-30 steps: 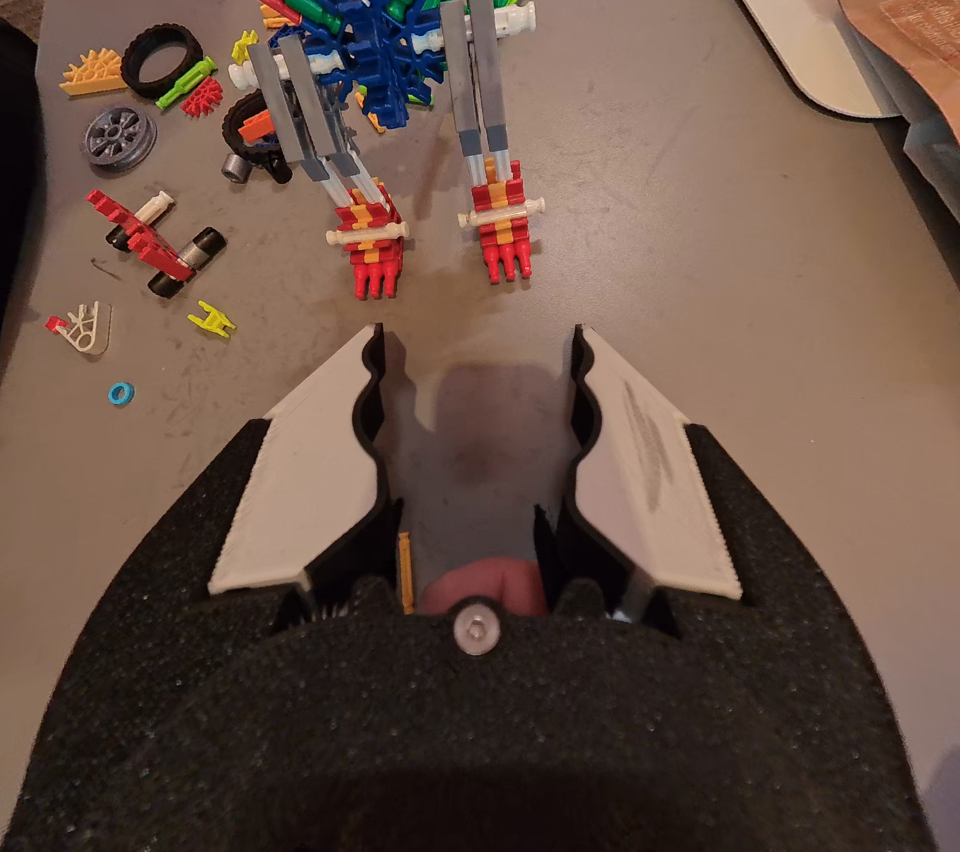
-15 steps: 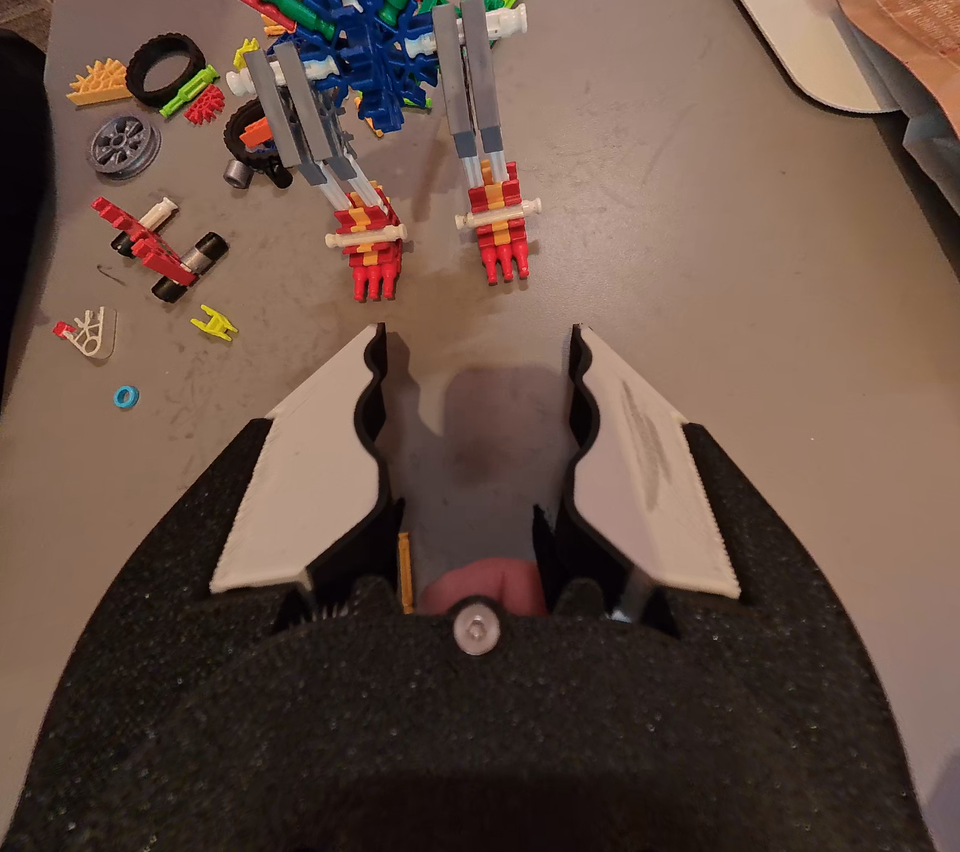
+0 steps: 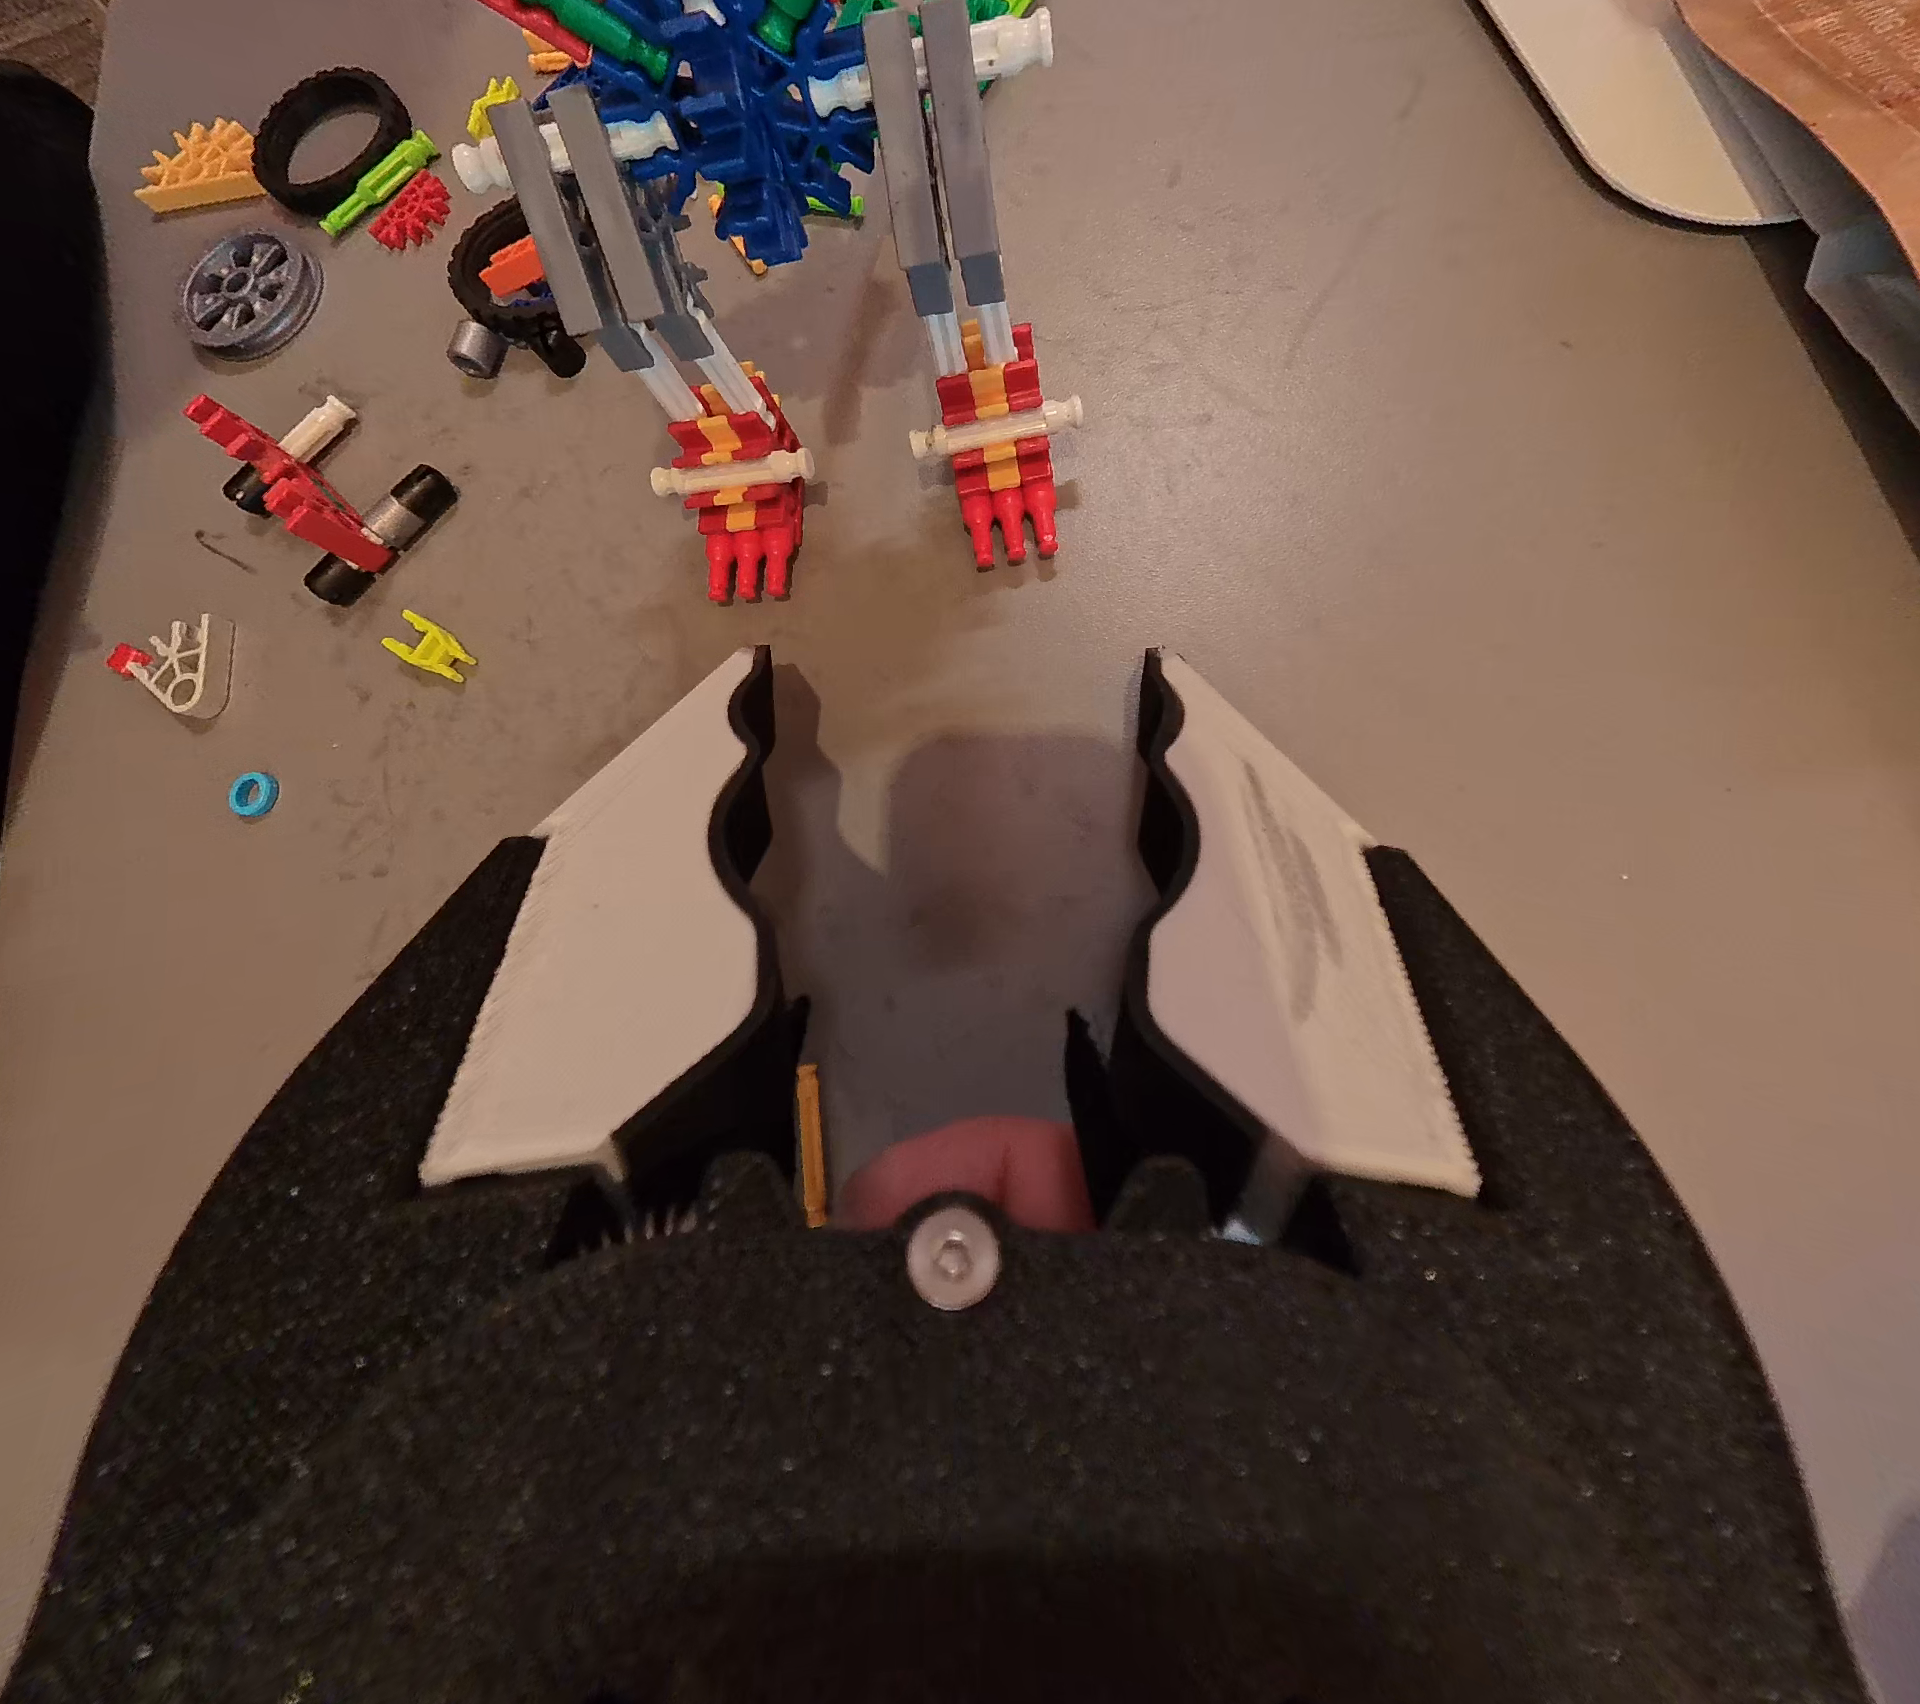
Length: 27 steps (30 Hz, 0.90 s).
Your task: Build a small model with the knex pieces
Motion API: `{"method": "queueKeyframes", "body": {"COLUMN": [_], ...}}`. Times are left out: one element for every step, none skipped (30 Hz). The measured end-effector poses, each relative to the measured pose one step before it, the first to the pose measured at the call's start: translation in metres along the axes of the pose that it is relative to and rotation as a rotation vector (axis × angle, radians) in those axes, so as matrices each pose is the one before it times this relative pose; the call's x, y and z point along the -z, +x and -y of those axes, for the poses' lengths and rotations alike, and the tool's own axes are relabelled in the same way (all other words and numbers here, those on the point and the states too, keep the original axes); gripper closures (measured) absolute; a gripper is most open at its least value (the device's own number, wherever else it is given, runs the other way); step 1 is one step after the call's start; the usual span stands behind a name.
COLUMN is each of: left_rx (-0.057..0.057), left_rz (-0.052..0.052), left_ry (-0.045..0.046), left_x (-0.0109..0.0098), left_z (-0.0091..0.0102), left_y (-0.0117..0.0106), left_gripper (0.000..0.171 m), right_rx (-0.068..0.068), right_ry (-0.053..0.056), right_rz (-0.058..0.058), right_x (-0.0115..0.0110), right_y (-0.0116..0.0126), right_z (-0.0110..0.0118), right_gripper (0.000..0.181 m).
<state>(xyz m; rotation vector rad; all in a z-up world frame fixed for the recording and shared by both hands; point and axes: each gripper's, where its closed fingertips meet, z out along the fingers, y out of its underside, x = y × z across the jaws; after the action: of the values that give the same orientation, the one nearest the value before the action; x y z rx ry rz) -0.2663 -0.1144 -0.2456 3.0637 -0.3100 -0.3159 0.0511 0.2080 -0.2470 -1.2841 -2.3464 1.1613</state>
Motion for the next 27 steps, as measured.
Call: {"method": "queueKeyframes", "body": {"left_rx": [-0.0038,-0.0177,-0.0136,0.0014,0.0120,0.0130,0.0170,0.0163,0.0072,-0.0072,-0.0082,-0.0034,-0.0064,-0.0084,-0.0060,-0.0008,0.0119,0.0081,-0.0021,0.0005,0.0025,0.0003,-0.0014,0.0043,0.0036,-0.0071,-0.0266], "left_rz": [-0.0301,-0.0264,-0.0217,-0.0008,0.0140,0.0202,0.0208,0.0327,0.0335,0.0284,0.0131,-0.0033,-0.0006,0.0086,0.0089,0.0183,0.0131,0.0173,0.0186,0.0271,0.0275,0.0248,0.0251,0.0348,0.0221,0.0105,-0.0042], "left_ry": [-0.01264,-0.00737,0.00364,0.01311,0.01974,0.02730,0.02598,0.01495,-0.00484,-0.01522,-0.01468,-0.01562,-0.01883,-0.02506,-0.02522,-0.00932,-0.00411,-0.00567,-0.01016,-0.00614,-0.00398,-0.00797,-0.00451,0.00382,0.00661,0.01046,0.02169], "left_x": [0.00020,0.00029,0.00057,0.00117,0.00192,0.00281,0.00264,0.00171,0.00016,-0.00132,-0.00229,-0.00321,-0.00379,-0.00358,-0.00279,-0.00094,-0.00044,-0.00070,-0.00117,-0.00101,-0.00069,-0.00096,-0.00101,-0.00025,0.00047,0.00136,0.00230], "left_z": [-0.00178,-0.00137,0.00006,0.00192,0.00315,0.00424,0.00431,0.00297,0.00006,-0.00140,-0.00117,-0.00117,-0.00179,-0.00317,-0.00347,-0.00114,-0.00032,-0.00055,-0.00128,-0.00049,-0.00013,-0.00092,-0.00049,0.00050,0.00060,0.00096,0.00268], "left_y": [0.00524,0.00524,0.00443,-0.00021,-0.00364,-0.00511,-0.00551,-0.00722,-0.00675,-0.00484,-0.00176,0.00107,0.00085,-0.00070,-0.00100,-0.00317,-0.00336,-0.00396,-0.00365,-0.00495,-0.00495,-0.00452,-0.00441,-0.00625,-0.00425,-0.00207,0.00148], "left_gripper": [0.148,0.152,0.154,0.153,0.153,0.153,0.152,0.152,0.154,0.154,0.155,0.155,0.155,0.155,0.155,0.156,0.155,0.156,0.158,0.154,0.152,0.151,0.148,0.145,0.145,0.145,0.145], "right_rx": [-0.0004,-0.0004,0.0000,0.0000,-0.0004,-0.0005,-0.0003,-0.0002,0.0000,0.0003,0.0004,0.0005,0.0008,0.0009,0.0009,0.0007,0.0002,-0.0002,0.0000,0.0003,0.0006,0.0006,0.0005,0.0001,-0.0001,0.0000,-0.0001], "right_ry": [0.0001,0.0002,0.0000,0.0000,0.0001,0.0002,0.0001,0.0001,0.0000,-0.0001,-0.0001,-0.0002,-0.0002,-0.0003,-0.0003,-0.0002,0.0000,0.0001,0.0000,-0.0001,-0.0002,-0.0002,-0.0002,0.0000,0.0001,0.0000,0.0000], "right_rz": [0.0003,0.0003,0.0000,0.0001,0.0003,0.0004,0.0003,0.0002,0.0000,-0.0002,-0.0003,-0.0004,-0.0006,-0.0007,-0.0007,-0.0005,-0.0001,0.0002,0.0000,-0.0003,-0.0005,-0.0006,-0.0004,-0.0001,0.0000,0.0000,0.0002], "right_x": [0.00004,-0.00008,0.00000,0.00005,-0.00006,0.00004,0.00005,0.00000,0.00000,0.00001,-0.00005,0.00001,-0.00004,0.00002,-0.00003,0.00002,-0.00005,0.00005,0.00000,-0.00005,0.00008,-0.00004,0.00001,-0.00005,0.00005,0.00000,-0.00005], "right_y": [0.00001,-0.00005,0.00000,0.00007,-0.00002,-0.00001,0.00002,0.00010,0.00001,-0.00008,-0.00001,-0.00005,0.00006,0.00002,-0.00005,-0.00001,-0.00005,0.00004,0.00000,-0.00002,-0.00005,0.00004,-0.00004,-0.00006,-0.00007,0.00000,0.00003], "right_z": [-0.00001,-0.00005,0.00000,-0.00003,0.00008,-0.00001,-0.00001,0.00004,0.00000,-0.00004,0.00001,-0.00005,0.00000,-0.00007,-0.00004,-0.00006,0.00003,-0.00002,0.00000,0.00002,0.00002,0.00000,-0.00006,0.00003,-0.00005,-0.00001,0.00007], "right_gripper": [0.111,0.111,0.111,0.111,0.111,0.111,0.111,0.111,0.111,0.111,0.111,0.111,0.111,0.111,0.111,0.111,0.111,0.111,0.111,0.111,0.111,0.110,0.110,0.110,0.110,0.110,0.110]}}
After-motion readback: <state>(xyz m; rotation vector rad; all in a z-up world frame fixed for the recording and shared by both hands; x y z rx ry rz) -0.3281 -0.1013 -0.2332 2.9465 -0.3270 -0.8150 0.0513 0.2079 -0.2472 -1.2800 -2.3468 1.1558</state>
